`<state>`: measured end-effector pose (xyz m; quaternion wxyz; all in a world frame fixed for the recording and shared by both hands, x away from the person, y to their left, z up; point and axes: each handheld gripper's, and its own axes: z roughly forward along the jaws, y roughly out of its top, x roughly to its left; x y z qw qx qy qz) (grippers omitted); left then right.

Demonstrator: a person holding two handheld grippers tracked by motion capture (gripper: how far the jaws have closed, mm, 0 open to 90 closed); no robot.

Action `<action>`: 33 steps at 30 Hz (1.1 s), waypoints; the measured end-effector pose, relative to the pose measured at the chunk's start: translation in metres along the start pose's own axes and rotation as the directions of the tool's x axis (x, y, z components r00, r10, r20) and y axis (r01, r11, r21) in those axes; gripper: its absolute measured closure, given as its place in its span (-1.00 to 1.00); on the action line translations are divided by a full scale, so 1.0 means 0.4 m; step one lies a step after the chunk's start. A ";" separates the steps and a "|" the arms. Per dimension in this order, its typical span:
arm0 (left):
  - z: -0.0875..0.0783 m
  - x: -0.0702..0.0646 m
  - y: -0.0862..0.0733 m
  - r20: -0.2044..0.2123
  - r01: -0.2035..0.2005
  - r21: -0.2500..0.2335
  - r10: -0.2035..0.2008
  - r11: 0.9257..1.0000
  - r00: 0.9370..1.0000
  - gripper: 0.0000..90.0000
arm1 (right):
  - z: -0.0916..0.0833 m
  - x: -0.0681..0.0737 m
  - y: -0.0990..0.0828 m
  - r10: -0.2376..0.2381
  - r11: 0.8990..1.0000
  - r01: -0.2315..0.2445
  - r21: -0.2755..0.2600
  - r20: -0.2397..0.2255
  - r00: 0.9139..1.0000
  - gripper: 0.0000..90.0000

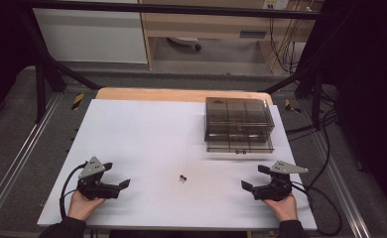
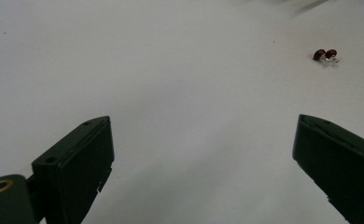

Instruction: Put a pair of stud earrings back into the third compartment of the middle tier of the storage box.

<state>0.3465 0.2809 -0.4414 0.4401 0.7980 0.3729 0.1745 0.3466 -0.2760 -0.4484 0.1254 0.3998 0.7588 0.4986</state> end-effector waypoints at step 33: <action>0.042 -0.060 0.034 0.024 -0.035 0.025 0.034 0.999 0.999 -0.89 | 0.003 0.002 -0.002 -0.019 1.000 0.019 0.024 0.005 1.000 -0.99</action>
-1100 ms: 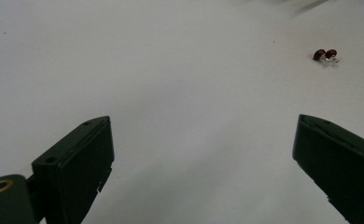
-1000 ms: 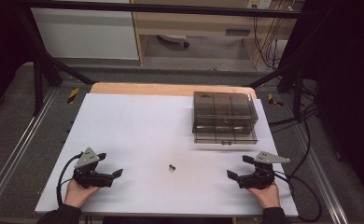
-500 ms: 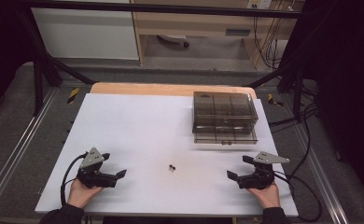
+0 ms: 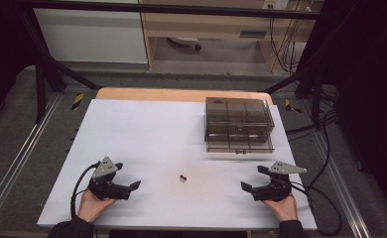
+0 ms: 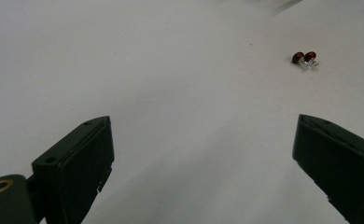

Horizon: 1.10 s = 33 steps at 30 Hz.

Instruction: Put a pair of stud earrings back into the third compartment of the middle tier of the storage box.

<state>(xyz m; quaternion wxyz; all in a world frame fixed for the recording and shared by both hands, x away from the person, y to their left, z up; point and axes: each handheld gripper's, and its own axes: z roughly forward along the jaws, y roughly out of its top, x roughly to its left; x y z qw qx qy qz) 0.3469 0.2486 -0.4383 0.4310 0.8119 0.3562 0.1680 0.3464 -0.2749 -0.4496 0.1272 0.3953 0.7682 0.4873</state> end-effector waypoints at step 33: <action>0.133 -0.130 0.124 0.036 -0.033 0.064 0.031 0.997 0.999 -0.84 | 0.001 0.003 -0.001 -0.007 1.000 0.007 0.016 0.007 1.000 -0.99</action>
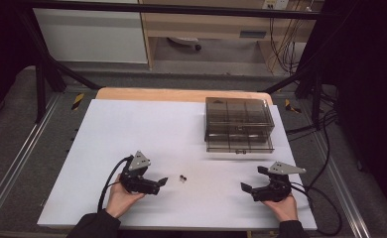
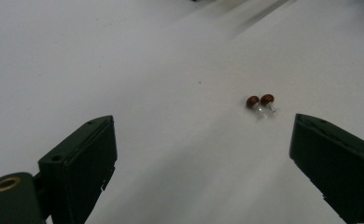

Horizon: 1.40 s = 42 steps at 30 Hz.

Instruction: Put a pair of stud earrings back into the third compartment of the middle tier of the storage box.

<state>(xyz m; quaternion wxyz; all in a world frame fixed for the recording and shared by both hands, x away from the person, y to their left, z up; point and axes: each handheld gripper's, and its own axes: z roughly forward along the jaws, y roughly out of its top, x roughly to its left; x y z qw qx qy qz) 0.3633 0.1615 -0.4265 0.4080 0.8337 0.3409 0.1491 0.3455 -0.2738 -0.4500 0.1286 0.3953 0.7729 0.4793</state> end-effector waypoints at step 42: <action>0.132 -0.083 0.034 -0.005 -0.002 0.109 0.002 0.994 1.000 0.32 | 0.002 0.000 -0.001 -0.008 1.000 0.008 0.012 0.003 1.000 -0.99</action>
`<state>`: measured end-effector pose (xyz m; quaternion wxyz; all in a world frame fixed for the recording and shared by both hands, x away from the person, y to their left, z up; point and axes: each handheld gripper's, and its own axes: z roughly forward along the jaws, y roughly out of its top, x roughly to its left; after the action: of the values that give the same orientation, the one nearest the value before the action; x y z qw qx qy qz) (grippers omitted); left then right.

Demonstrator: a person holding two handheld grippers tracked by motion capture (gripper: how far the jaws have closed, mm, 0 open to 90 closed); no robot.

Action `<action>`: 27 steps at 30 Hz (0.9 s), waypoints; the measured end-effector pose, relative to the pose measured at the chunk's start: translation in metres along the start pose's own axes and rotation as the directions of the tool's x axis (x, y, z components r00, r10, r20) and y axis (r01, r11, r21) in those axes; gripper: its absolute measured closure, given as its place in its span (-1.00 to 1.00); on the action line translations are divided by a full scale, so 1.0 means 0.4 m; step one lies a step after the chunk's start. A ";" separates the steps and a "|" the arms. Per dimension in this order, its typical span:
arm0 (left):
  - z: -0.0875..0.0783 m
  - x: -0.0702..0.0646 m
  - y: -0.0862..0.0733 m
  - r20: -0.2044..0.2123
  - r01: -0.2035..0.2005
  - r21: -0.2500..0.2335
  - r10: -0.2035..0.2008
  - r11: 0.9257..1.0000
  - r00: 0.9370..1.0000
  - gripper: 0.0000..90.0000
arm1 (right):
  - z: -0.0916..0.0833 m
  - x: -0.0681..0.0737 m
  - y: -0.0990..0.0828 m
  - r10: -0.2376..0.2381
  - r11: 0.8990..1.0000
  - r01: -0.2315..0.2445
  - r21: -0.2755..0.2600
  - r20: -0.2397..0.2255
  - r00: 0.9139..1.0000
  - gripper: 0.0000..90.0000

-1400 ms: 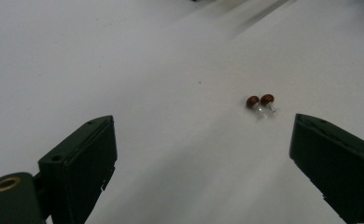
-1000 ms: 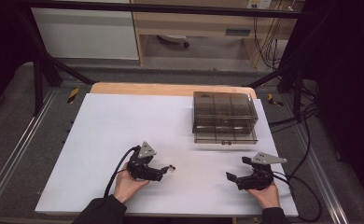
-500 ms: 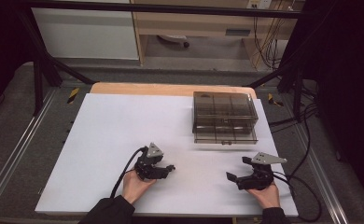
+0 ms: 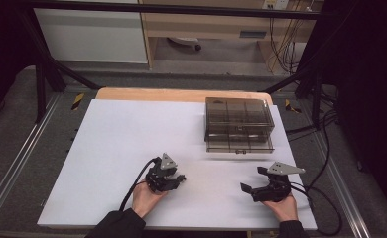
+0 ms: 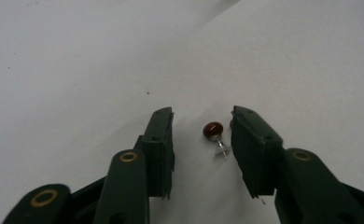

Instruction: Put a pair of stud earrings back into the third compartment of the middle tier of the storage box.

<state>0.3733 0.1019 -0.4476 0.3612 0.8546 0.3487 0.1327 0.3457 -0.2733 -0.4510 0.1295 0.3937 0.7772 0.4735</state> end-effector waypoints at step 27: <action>-0.001 0.006 -0.003 0.010 0.007 0.004 -0.007 1.000 1.000 0.81 | 0.000 0.000 0.000 0.000 1.000 0.000 0.003 -0.005 1.000 -0.99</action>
<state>0.3745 0.1044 -0.4483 0.3616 0.8549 0.3499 0.1265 0.3456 -0.2732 -0.4509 0.1271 0.3927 0.7781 0.4734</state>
